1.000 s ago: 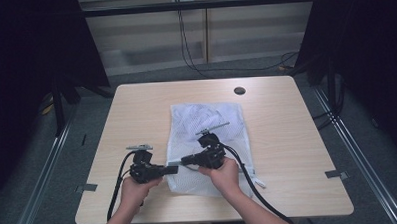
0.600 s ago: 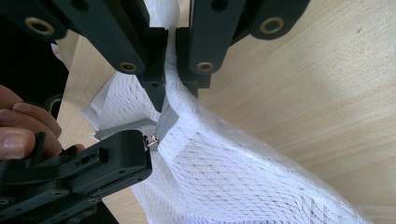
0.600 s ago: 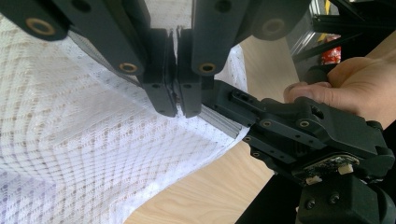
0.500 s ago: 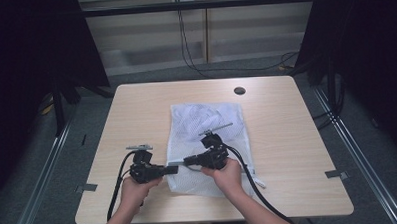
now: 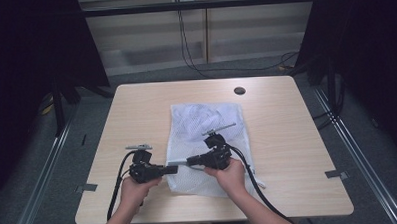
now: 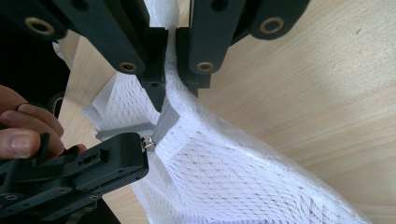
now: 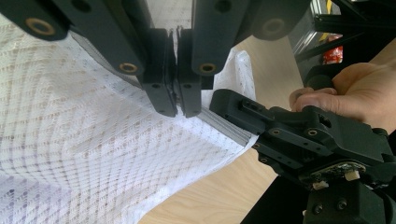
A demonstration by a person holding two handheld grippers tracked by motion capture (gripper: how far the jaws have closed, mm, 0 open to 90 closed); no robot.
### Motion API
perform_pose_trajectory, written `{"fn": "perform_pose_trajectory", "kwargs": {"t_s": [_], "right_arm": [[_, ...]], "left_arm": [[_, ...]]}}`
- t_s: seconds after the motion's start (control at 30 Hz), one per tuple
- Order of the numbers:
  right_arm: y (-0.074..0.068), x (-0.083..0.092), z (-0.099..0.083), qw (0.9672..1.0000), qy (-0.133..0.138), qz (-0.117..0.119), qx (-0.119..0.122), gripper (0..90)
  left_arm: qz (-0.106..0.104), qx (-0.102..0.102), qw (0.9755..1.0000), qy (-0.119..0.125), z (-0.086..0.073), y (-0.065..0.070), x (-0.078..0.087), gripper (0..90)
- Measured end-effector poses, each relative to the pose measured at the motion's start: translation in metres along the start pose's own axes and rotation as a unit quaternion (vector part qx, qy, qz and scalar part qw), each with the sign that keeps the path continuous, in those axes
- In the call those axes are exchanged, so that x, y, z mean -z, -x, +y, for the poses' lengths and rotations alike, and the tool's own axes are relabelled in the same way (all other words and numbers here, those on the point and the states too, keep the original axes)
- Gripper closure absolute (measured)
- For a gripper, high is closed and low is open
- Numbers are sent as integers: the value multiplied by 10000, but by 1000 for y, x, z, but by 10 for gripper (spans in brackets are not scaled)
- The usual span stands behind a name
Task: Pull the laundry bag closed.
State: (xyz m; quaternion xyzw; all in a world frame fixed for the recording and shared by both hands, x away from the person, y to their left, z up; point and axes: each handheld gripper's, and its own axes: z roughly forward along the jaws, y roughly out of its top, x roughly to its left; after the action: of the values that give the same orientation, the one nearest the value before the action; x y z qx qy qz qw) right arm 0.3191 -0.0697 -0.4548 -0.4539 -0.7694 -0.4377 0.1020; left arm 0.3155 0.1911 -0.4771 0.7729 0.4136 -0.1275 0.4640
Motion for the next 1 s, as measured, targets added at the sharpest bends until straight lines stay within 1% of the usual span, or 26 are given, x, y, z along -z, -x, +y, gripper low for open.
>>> {"fn": "perform_pose_trajectory", "kwargs": {"t_s": [0.1,0.27,0.33,0.37,0.43,0.53,0.67,0.8,0.87,1.0], "right_arm": [[0,0,0,10000,-2,3,17,869],[0,0,-1,10000,-6,3,29,870],[0,0,-1,10000,-3,7,29,870],[1,0,-1,10000,-13,-27,38,870],[3,1,-2,10000,4,5,0,870],[2,2,-3,10000,-9,-18,25,869],[3,3,-3,10000,-8,-13,15,869],[2,3,-4,10000,-12,-29,60,870],[3,3,-4,10000,-13,-25,23,869],[3,3,-4,10000,-6,-5,24,870]], "left_arm": [[-12,16,10000,-6,0,0,0,878],[-6,-33,10000,-44,0,0,0,878],[2,-19,10000,-36,0,0,0,879],[5,0,10000,-23,0,0,0,879],[-6,-17,10000,-22,0,1,0,878],[11,-4,10000,-22,0,1,0,878],[29,-81,9999,-60,0,2,0,879],[29,-70,9999,-79,0,2,-1,879],[26,-85,9999,-84,1,2,0,879],[33,-83,9999,-75,1,2,0,879]]}}
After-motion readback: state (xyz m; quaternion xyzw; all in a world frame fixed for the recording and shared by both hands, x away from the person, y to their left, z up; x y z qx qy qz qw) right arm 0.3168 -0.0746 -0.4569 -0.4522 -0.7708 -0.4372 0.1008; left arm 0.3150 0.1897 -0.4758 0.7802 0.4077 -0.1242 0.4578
